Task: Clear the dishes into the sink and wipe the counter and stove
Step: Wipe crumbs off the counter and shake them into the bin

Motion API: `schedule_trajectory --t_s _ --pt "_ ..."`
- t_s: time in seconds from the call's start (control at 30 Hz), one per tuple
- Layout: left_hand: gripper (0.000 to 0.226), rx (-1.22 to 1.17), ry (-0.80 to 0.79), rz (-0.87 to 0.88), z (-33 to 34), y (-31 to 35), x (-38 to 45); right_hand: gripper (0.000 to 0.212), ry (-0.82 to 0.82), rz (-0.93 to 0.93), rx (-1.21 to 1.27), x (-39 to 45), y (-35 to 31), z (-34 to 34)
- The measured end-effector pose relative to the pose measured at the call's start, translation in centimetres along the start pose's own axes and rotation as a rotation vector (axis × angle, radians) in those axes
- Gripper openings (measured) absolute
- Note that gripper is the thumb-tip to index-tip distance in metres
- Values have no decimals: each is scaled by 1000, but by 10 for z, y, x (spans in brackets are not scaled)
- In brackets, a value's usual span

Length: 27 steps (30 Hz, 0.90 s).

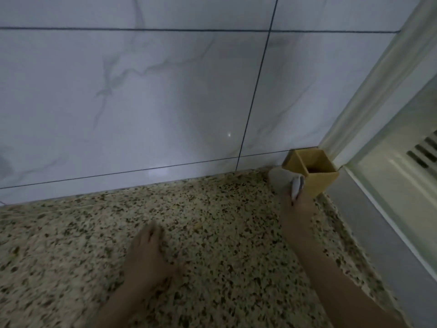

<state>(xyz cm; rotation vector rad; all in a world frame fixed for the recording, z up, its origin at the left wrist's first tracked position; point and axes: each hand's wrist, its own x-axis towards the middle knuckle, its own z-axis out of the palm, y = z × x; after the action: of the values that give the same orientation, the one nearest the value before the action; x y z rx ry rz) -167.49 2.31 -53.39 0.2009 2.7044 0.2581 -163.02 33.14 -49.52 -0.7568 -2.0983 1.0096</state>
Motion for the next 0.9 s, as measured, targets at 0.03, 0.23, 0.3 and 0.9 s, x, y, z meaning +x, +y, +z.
schedule_trajectory --t_s 0.03,0.23,0.3,0.9 --pt "127 16 -19 -17 -4 2 4 28 3 -16 -61 7 0 6" --pt "128 185 -67 -34 -11 9 20 48 -233 -162 -319 50 13 30" --pt "128 215 -72 -43 -11 11 21 44 -178 -346 -440 59 23 38" --pt "124 204 -42 -36 -12 16 25 28 -444 -25 -321 53 69 68"
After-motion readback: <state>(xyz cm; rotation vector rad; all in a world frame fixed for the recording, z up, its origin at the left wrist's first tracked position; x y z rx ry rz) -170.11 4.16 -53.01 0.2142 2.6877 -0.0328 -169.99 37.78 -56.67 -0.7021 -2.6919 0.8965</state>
